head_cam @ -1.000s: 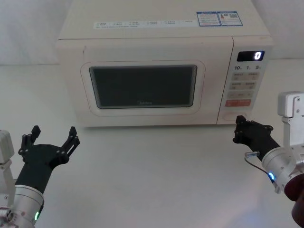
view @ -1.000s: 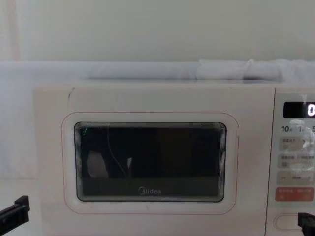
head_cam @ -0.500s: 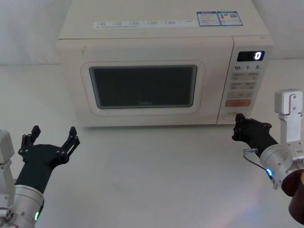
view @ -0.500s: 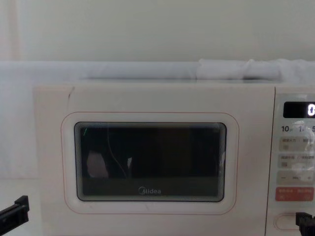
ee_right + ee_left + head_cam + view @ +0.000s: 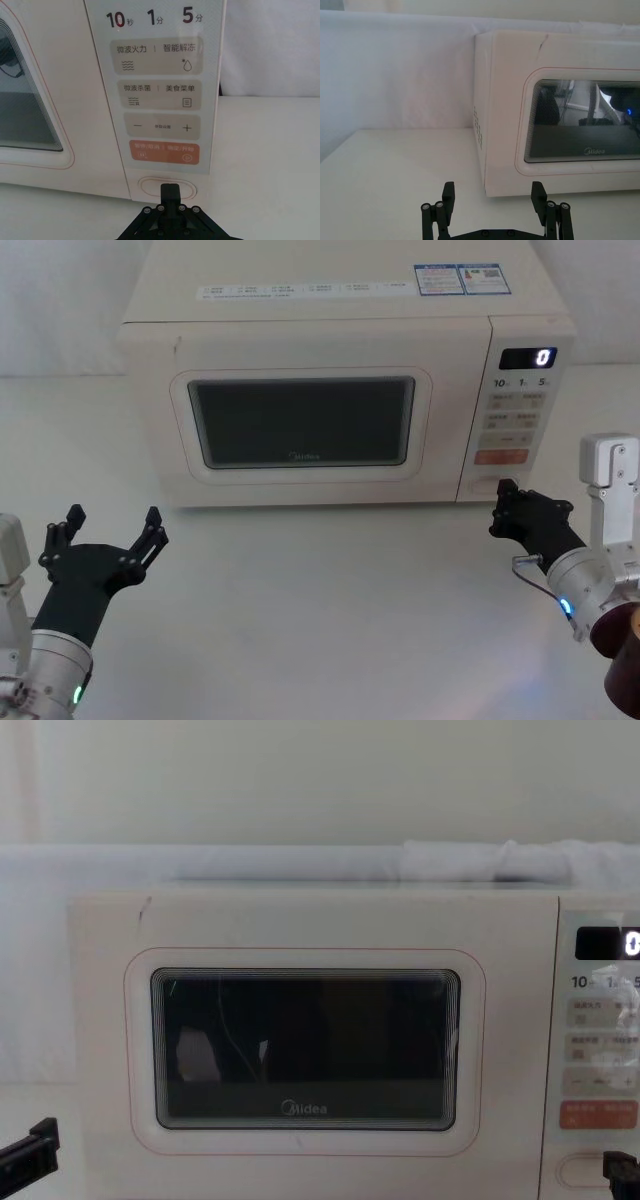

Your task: Press the button to open the microwave door with one hand; close the microwave door with the other hand.

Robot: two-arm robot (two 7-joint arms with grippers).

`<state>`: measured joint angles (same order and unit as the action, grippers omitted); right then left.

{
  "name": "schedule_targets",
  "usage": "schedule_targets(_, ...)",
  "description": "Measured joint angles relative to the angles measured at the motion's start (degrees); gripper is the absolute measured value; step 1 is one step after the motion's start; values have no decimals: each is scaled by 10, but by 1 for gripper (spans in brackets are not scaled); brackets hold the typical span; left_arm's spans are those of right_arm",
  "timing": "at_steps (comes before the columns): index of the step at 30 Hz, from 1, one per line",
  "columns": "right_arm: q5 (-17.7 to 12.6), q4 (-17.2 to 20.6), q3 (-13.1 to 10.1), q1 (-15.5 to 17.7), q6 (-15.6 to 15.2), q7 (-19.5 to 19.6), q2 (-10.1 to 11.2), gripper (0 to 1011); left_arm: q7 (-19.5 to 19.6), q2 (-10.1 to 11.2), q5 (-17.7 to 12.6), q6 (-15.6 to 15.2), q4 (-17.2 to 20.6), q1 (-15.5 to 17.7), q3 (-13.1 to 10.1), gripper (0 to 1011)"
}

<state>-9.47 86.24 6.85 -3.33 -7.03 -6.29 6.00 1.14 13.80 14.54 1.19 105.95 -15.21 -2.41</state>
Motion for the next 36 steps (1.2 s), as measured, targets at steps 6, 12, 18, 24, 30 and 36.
schedule_targets(6, 0, 3, 1, 1, -5, -4, 1, 0, 0, 0, 0, 0, 0, 0, 0, 1001)
schedule_targets(12, 1, 12, 3, -2, -26, -6, 3, 0, 0, 0, 0, 0, 0, 0, 0, 1001)
schedule_targets(18, 1, 33, 4, -3, -54, -5, 5, 0, 0, 0, 0, 0, 0, 0, 0, 1001)
schedule_targets(24, 3, 48, 5, 0, -75, -5, 8, 0, 0, 0, 0, 0, 0, 0, 0, 1001)
schedule_targets(30, 4, 51, 5, 6, -86, -3, 8, 0, 0, 0, 0, 0, 0, 0, 0, 1001)
schedule_targets(36, 5, 40, 3, 7, -83, 0, 5, 0, 0, 0, 0, 0, 0, 0, 0, 1001)
